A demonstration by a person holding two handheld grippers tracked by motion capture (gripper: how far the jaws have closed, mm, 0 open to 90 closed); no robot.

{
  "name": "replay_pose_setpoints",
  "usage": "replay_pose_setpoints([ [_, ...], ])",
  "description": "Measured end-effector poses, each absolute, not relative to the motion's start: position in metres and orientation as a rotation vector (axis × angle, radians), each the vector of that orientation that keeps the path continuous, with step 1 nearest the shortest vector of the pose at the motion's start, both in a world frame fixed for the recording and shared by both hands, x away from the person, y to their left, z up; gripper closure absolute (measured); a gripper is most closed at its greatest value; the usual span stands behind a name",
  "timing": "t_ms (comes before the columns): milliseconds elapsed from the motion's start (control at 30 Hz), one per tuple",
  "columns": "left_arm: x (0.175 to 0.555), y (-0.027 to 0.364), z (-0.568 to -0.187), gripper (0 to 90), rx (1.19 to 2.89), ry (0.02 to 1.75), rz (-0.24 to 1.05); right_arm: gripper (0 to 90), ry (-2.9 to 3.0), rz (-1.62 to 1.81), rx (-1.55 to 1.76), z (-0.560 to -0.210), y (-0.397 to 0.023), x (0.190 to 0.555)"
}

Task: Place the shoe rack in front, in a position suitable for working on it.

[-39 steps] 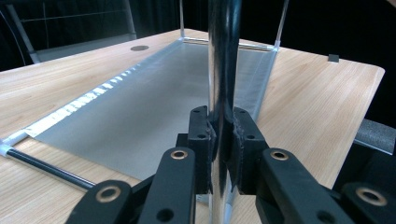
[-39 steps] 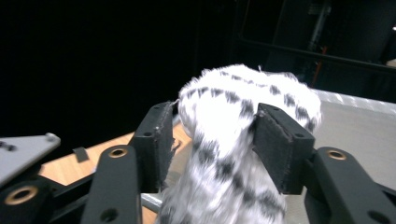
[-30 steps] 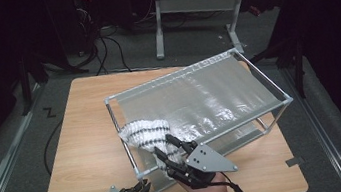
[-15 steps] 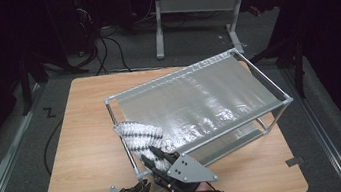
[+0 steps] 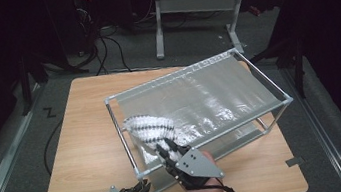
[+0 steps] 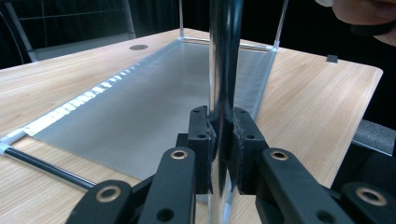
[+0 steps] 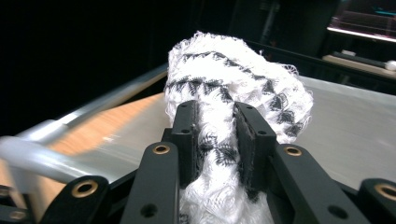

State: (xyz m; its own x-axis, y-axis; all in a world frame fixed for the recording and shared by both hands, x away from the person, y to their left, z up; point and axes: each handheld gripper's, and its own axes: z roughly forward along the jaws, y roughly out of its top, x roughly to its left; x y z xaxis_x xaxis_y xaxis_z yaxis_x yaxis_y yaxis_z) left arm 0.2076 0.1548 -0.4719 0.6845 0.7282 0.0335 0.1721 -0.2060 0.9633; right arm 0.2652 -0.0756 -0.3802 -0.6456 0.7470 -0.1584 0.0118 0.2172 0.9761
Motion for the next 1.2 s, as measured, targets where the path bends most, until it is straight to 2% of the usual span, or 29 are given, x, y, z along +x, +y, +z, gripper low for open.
replay_pose_setpoints([
  [933, 0.208, 0.155, -0.473, 80.5, 1.727, 0.733, 0.587, 69.9, 1.547, 1.184, 1.106, -0.376, -0.274, 0.358],
  [1200, 0.208, 0.155, -0.472, 80.5, 1.73, 0.732, 0.589, 70.1, 1.472, 1.12, 1.196, -0.373, -0.314, 0.374],
])
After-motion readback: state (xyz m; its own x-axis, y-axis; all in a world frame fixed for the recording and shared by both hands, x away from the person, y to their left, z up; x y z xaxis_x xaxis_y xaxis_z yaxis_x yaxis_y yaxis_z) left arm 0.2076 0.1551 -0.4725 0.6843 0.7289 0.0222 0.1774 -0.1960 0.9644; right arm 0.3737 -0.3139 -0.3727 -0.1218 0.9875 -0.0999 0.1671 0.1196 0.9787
